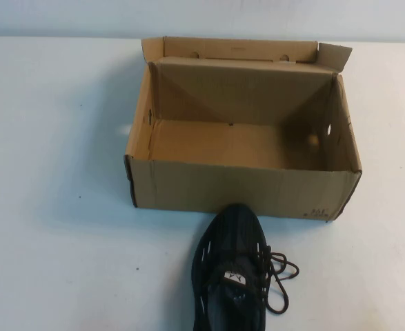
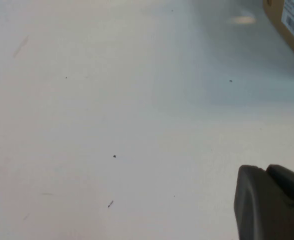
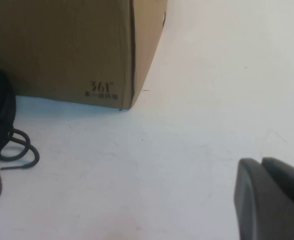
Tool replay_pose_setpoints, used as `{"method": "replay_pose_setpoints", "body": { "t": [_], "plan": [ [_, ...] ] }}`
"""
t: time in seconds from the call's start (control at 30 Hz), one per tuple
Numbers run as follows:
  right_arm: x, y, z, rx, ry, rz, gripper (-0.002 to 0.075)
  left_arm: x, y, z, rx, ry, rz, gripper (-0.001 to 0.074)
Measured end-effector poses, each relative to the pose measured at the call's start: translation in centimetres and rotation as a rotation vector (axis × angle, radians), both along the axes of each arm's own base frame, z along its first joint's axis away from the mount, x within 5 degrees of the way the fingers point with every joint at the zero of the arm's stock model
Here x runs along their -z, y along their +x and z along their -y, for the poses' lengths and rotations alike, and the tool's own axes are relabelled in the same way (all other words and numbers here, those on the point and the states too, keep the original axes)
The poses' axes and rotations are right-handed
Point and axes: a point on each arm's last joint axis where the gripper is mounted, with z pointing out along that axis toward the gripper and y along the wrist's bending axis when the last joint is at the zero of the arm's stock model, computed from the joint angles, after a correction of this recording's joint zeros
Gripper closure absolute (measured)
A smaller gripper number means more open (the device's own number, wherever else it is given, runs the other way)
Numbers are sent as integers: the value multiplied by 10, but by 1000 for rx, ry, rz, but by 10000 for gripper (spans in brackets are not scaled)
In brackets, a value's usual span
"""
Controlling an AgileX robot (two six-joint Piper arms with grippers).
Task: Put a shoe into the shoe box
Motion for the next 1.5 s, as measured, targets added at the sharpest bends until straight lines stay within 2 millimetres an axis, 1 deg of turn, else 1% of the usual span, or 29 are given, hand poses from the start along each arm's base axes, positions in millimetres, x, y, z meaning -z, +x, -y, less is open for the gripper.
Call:
{"method": "replay_pose_setpoints", "body": {
  "t": [0.83,0.97,1.13,1.27,1.37,1.5],
  "plan": [
    [0,0,0,0,2,0,742,0,0,0,0,0,2,737],
    [-2,1,1,8,3,24,743,0,0,0,0,0,4,737],
    [-8,2,2,30,7,90,742,-1,0,0,0,-1,13,737],
    [-16,4,5,59,15,174,742,-6,2,0,-1,-7,72,737],
    [-25,5,8,93,21,274,743,-15,4,0,-2,-16,166,737],
    [-44,4,15,167,39,490,742,-30,5,0,-4,-33,337,737]
  ]
}}
